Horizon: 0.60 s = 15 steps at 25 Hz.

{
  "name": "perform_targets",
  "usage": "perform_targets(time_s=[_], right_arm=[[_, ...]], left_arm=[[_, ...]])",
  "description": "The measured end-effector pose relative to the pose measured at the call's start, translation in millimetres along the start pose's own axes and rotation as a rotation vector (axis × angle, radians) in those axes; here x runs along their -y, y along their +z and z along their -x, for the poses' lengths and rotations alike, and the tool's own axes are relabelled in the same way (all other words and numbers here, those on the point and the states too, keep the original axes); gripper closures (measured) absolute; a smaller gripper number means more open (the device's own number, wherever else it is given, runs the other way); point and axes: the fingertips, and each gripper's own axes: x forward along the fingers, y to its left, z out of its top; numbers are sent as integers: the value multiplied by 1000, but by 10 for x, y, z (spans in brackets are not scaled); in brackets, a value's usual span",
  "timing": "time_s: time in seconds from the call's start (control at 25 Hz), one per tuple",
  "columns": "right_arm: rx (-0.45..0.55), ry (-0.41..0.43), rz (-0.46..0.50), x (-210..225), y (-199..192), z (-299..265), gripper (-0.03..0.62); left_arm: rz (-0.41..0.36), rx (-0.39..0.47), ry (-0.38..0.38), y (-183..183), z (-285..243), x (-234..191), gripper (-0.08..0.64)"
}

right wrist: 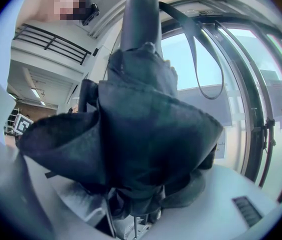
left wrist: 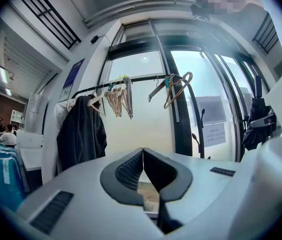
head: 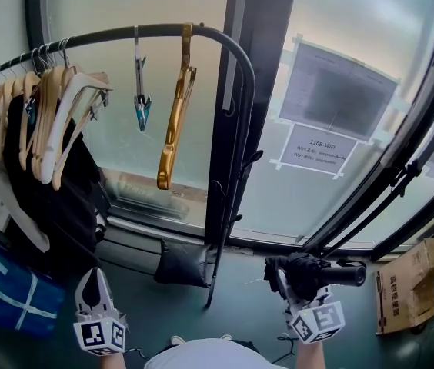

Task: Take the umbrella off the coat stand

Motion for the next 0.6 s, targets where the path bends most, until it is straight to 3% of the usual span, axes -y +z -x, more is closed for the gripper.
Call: perform_targets(time_s=[0.6], right_arm=[[-3,-15,-3,-123,19,108,331]], left_arm=[[22,-13,-36,-74,29,21,537]])
